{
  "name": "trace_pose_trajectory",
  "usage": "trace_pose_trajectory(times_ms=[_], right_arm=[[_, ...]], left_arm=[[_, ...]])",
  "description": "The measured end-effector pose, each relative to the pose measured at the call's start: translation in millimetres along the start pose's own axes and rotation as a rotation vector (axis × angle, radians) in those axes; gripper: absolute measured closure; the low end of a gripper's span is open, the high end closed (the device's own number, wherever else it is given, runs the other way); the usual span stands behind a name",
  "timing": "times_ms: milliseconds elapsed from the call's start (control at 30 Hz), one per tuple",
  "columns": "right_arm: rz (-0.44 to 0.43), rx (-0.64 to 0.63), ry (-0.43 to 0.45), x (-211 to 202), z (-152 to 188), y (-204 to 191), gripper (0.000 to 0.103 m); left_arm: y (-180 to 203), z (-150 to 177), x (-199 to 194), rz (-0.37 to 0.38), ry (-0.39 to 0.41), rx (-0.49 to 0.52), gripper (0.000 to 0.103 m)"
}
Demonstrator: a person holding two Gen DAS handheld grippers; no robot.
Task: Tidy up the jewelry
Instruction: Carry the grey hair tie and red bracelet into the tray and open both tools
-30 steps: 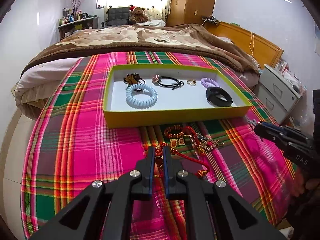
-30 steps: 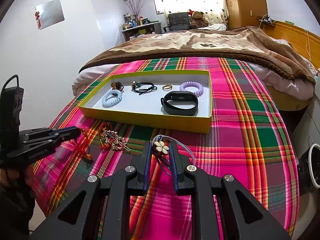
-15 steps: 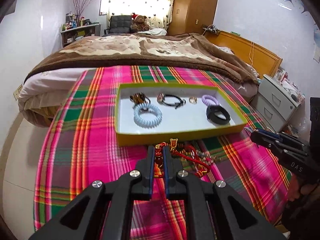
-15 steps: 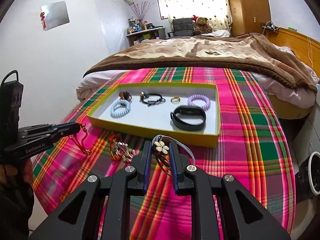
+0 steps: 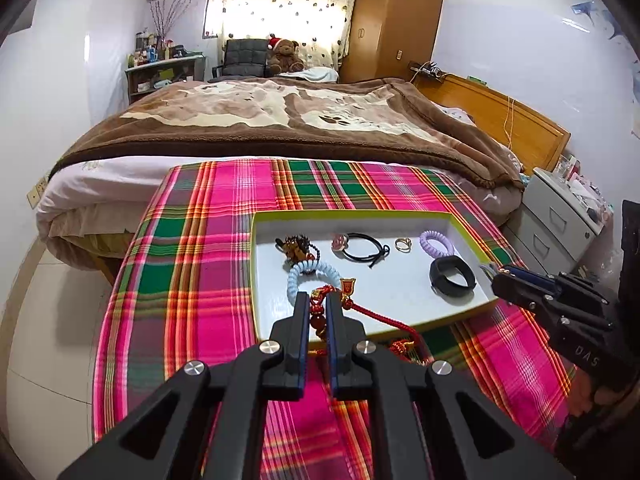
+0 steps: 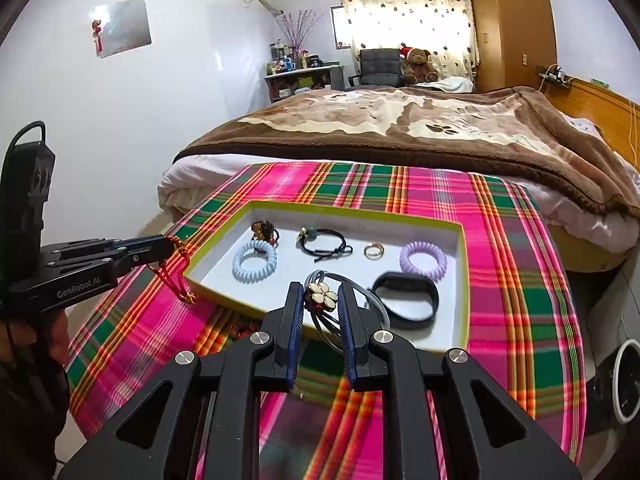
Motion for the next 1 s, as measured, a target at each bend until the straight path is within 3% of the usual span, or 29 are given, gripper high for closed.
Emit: trace_pose_trajectory(times_ms=[433, 1000], right_arm=[[0.02, -0.034, -0.074, 63.8, -20.0, -2.9, 0.085], [0.061, -0.078, -0.176, 119.7, -12.2, 0.1, 0.085]], left_arm=[[-15.5, -7.3, 44.4, -0.005, -0.071, -0.02, 0.095], [-28.2, -0.2, 80.6, -0.007, -0.135, -0.05, 0.095]])
Point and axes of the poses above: each gripper's, at about its wrist camera, not at the fingertips, and x roughly the way its jaws point, y to its right, z to its underside, the point moved 5 cm from there along x, roughly the way its jaws point, and after that the axes turned 8 degrees about x, right-handed, at the moved point
